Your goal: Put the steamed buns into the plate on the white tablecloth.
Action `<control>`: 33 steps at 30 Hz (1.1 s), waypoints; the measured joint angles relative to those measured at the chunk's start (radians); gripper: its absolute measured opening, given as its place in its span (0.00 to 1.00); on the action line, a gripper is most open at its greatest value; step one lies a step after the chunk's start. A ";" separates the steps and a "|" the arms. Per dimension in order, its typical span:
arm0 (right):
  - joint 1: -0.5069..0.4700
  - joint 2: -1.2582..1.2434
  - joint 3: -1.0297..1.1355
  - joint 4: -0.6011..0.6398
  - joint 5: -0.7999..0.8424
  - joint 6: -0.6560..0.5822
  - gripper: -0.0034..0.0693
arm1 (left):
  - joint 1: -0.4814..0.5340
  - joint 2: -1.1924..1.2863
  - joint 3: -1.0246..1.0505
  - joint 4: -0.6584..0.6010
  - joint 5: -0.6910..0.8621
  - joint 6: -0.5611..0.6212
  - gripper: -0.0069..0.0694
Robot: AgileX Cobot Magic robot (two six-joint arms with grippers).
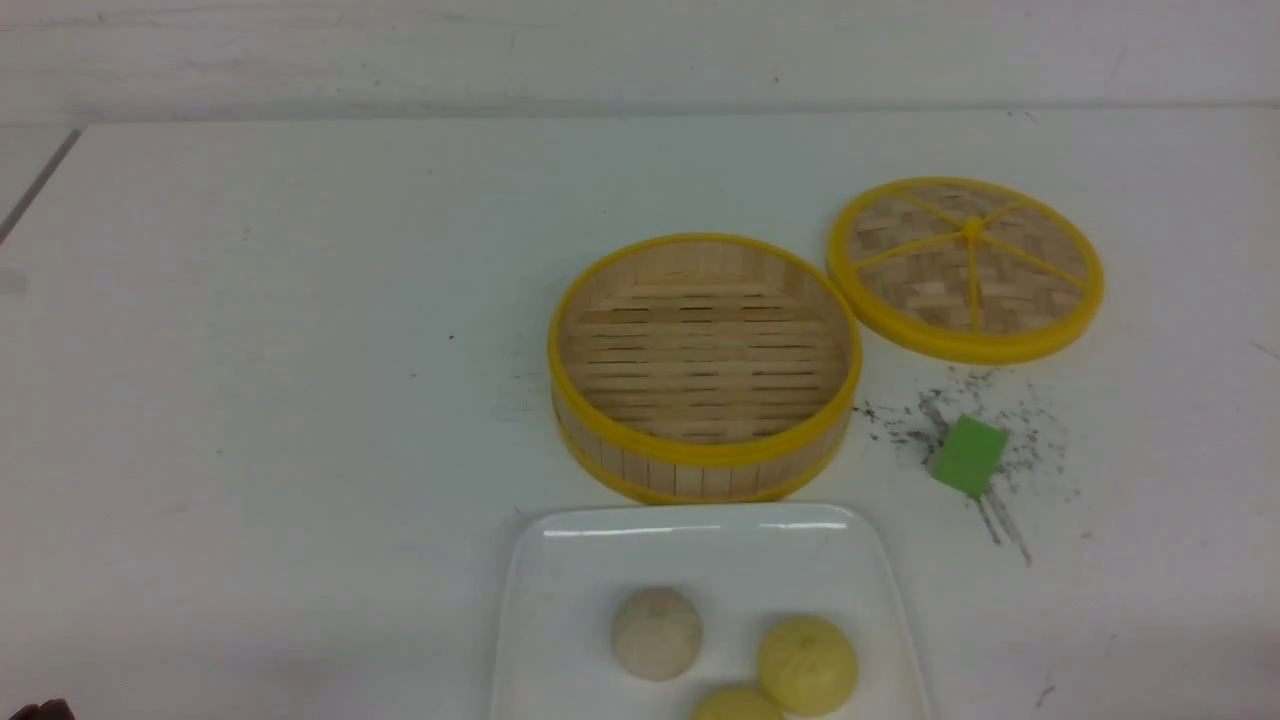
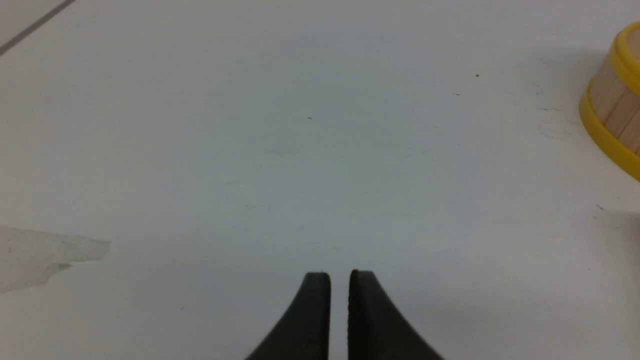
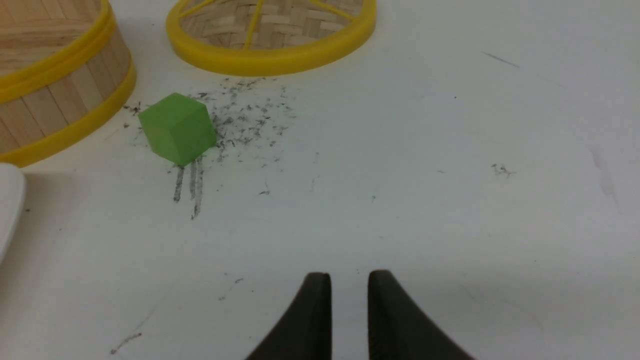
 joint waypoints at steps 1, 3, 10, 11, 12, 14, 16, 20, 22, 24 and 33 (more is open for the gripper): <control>0.000 0.000 0.000 0.000 0.000 0.000 0.24 | 0.000 0.000 0.000 0.000 0.000 0.000 0.20; 0.000 0.000 0.000 0.000 0.000 0.000 0.24 | 0.000 0.000 0.000 0.000 0.000 0.000 0.20; 0.000 0.000 0.000 0.000 0.000 0.000 0.25 | 0.000 0.000 0.000 0.020 0.001 0.000 0.21; 0.000 0.000 0.000 0.000 0.000 0.000 0.25 | 0.000 0.000 0.000 0.021 0.001 0.000 0.21; 0.000 0.000 0.000 0.000 0.000 0.000 0.26 | 0.000 0.000 0.000 0.023 0.001 0.000 0.21; 0.000 0.000 0.000 0.000 0.000 0.000 0.26 | 0.000 0.000 0.000 0.023 0.001 0.000 0.22; 0.000 0.000 0.000 0.000 0.000 0.000 0.26 | 0.000 0.000 0.000 0.024 0.001 0.000 0.22; 0.000 0.000 0.000 0.000 0.000 0.000 0.27 | 0.000 0.000 0.000 0.026 0.001 0.000 0.23; 0.000 0.000 0.000 0.000 0.000 0.000 0.28 | 0.000 0.000 0.000 0.027 0.001 0.000 0.23; 0.000 0.000 0.000 0.000 0.000 0.000 0.28 | 0.000 0.000 0.000 0.027 0.001 0.000 0.23; 0.000 0.000 0.000 0.000 0.000 0.000 0.29 | 0.000 0.000 0.000 0.028 0.001 0.000 0.24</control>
